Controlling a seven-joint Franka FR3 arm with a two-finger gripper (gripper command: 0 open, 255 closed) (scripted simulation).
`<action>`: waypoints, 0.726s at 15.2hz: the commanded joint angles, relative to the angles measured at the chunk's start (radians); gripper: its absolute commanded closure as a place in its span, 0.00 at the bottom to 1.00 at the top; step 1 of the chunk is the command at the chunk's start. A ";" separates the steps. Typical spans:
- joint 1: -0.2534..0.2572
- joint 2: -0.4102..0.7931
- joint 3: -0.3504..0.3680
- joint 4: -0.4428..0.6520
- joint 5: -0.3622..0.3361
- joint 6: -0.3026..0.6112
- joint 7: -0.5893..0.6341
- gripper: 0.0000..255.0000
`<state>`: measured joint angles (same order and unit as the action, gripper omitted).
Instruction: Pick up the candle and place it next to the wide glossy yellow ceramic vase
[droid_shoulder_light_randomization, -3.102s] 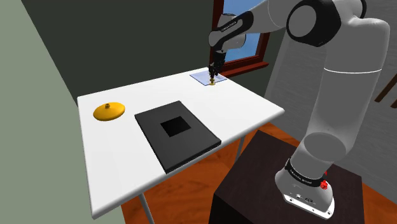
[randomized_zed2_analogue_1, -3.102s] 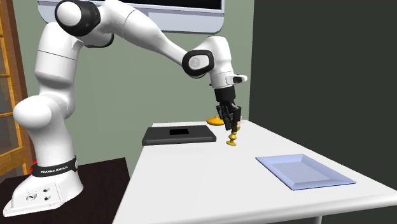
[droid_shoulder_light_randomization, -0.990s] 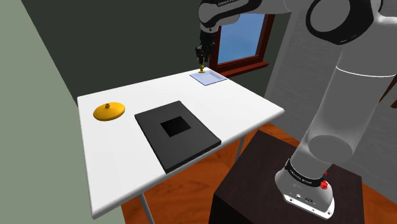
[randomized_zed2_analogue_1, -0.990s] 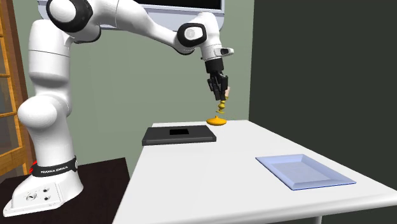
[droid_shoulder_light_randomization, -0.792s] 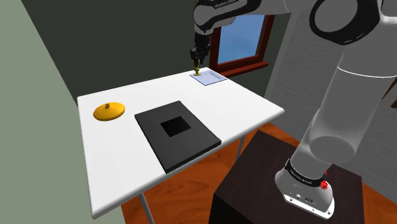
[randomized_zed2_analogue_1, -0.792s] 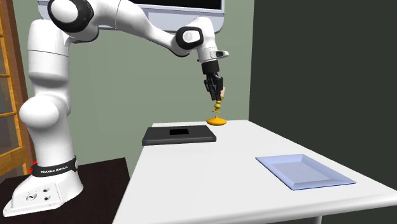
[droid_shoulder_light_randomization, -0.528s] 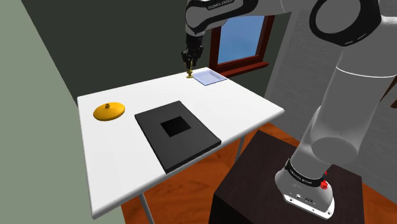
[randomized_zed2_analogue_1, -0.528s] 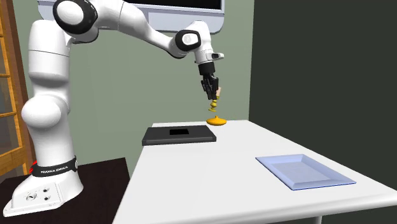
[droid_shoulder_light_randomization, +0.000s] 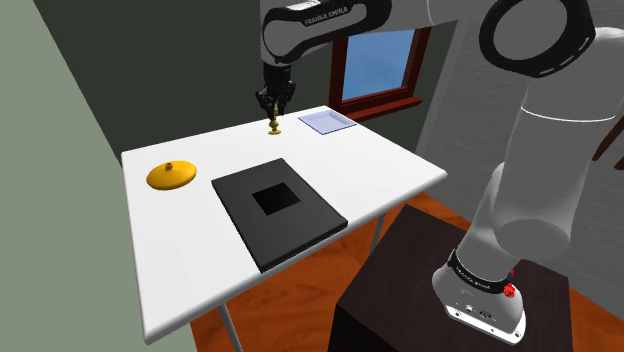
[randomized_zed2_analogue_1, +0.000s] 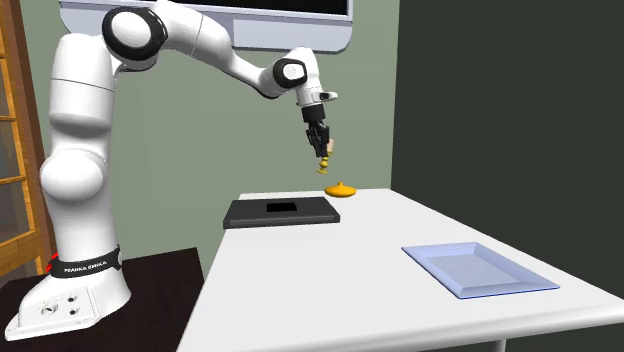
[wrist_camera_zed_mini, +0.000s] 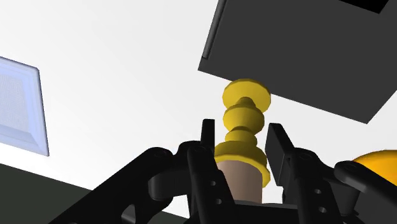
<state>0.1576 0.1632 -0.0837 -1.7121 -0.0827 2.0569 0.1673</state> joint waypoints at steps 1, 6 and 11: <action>0.027 0.021 0.017 0.021 -0.011 -0.004 0.050 1.00; 0.092 0.092 0.053 0.108 -0.034 -0.030 0.157 1.00; 0.159 0.187 0.082 0.233 -0.056 -0.073 0.254 1.00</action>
<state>0.3016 0.3254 -0.0076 -1.5130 -0.1338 1.9960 0.3998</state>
